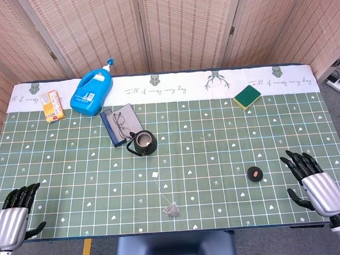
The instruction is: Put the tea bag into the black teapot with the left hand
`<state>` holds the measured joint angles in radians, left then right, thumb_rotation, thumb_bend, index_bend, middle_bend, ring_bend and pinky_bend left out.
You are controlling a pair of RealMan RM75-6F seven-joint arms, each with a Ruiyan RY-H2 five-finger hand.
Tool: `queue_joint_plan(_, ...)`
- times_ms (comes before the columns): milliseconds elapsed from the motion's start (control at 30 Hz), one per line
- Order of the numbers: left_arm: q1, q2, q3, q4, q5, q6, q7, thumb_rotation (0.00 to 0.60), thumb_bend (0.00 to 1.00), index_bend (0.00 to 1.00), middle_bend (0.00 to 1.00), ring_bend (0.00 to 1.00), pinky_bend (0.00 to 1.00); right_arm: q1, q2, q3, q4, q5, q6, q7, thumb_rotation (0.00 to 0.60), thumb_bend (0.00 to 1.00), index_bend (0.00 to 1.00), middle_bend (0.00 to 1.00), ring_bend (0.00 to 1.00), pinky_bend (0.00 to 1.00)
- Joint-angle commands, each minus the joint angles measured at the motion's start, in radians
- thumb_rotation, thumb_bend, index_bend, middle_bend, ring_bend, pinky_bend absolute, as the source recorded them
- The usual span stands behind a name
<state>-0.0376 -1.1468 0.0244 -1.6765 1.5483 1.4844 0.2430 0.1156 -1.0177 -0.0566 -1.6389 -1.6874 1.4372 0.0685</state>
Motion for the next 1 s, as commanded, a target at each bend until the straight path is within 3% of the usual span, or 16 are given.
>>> queue_joint_plan(33,0.002,0.0,0.0,0.0,0.0,0.004,0.0,0.6,0.21,0.07,0.16,0.14,0.15,0.003,-0.001,-0.001,-0.001,0.002,-0.009,-0.003,0.6,0.42,0.0,0.0,0.0,0.0)
queue_joint_plan(433,-0.001,0.003,0.008,0.003,0.045,0.021,-0.035,0.6,0.21,0.06,0.17,0.15,0.16,-0.006,0.003,-0.004,0.005,-0.019,0.024,0.014,0.6,0.42,0.0,0.0,0.0,0.0)
queue_joint_plan(600,-0.049,0.002,0.037,0.069,0.143,-0.011,-0.232,0.6,0.21,0.0,0.22,0.22,0.28,-0.013,0.005,-0.004,0.006,-0.029,0.042,0.018,0.6,0.42,0.0,0.0,0.0,0.0)
queue_joint_plan(667,-0.074,0.003,0.042,0.087,0.185,-0.018,-0.279,0.6,0.21,0.0,0.3,0.33,0.41,-0.021,0.006,-0.005,0.006,-0.038,0.063,0.021,0.6,0.42,0.0,0.0,0.0,0.0)
queue_joint_plan(733,-0.104,-0.011,0.028,0.115,0.218,-0.017,-0.295,0.6,0.21,0.01,0.52,0.56,0.65,-0.04,0.006,-0.009,0.012,-0.07,0.113,0.016,0.6,0.42,0.0,0.0,0.0,0.0)
queue_joint_plan(833,-0.159,-0.059,-0.005,0.181,0.217,-0.062,-0.288,0.6,0.2,0.09,0.77,0.79,0.86,-0.076,-0.003,-0.022,0.039,-0.139,0.211,0.022,0.6,0.42,0.0,0.0,0.0,0.0)
queue_joint_plan(1000,-0.26,-0.155,-0.045,0.275,0.252,-0.116,-0.306,0.6,0.21,0.3,0.98,0.97,0.99,-0.109,-0.001,-0.038,0.088,-0.19,0.303,0.079,0.6,0.42,0.0,0.0,0.0,0.0)
